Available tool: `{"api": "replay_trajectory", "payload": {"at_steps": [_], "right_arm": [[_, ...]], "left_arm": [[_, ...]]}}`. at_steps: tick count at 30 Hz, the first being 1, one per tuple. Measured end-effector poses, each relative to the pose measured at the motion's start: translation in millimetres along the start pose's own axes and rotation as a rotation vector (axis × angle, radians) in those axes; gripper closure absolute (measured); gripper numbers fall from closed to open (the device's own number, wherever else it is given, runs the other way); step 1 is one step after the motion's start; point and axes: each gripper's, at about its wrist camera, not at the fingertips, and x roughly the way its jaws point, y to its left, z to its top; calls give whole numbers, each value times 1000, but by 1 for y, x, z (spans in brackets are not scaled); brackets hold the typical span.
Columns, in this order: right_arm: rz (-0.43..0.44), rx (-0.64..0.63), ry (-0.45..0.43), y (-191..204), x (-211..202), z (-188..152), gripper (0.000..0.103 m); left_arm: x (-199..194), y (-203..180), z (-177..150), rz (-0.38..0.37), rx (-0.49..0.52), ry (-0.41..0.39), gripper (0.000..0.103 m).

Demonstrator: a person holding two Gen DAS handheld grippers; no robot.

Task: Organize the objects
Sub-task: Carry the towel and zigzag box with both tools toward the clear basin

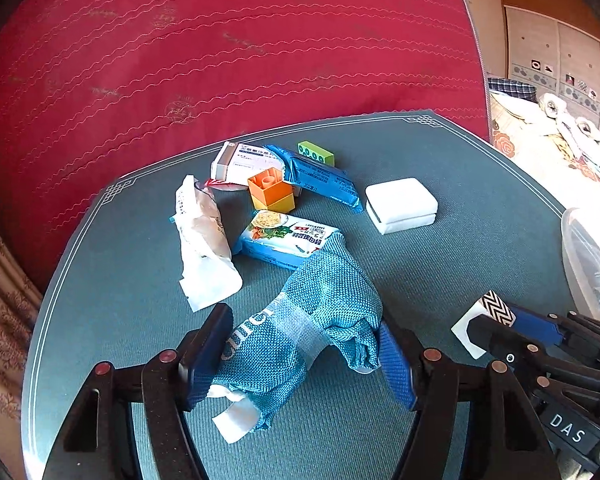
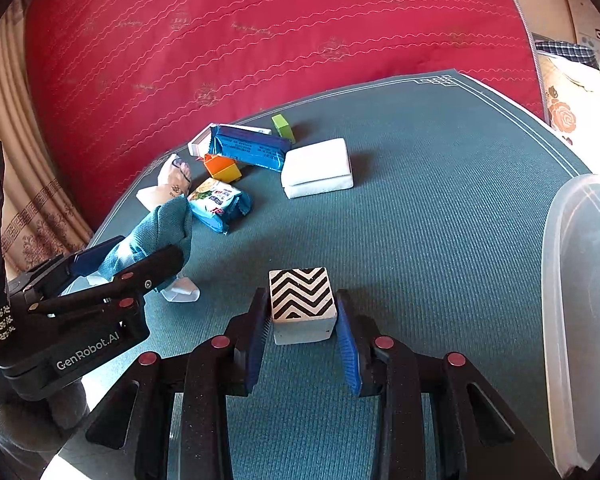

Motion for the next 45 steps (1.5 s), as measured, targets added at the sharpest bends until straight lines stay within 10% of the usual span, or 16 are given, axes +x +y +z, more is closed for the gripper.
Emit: {"api": "replay_trajectory", "payload": {"at_steps": [12,33,45], "right_arm": [[-53,-36,-91,9,-20,0,69],[20,-68,70,19,10,-2,54],[66,-52,45,18,6,-3,67]], "left_arm": [[-5,-3,-8,27,-32,24,30],[-5,16,-19,7,-70,40,30],[-8,15,-19,-2,-68,35,30]]}}
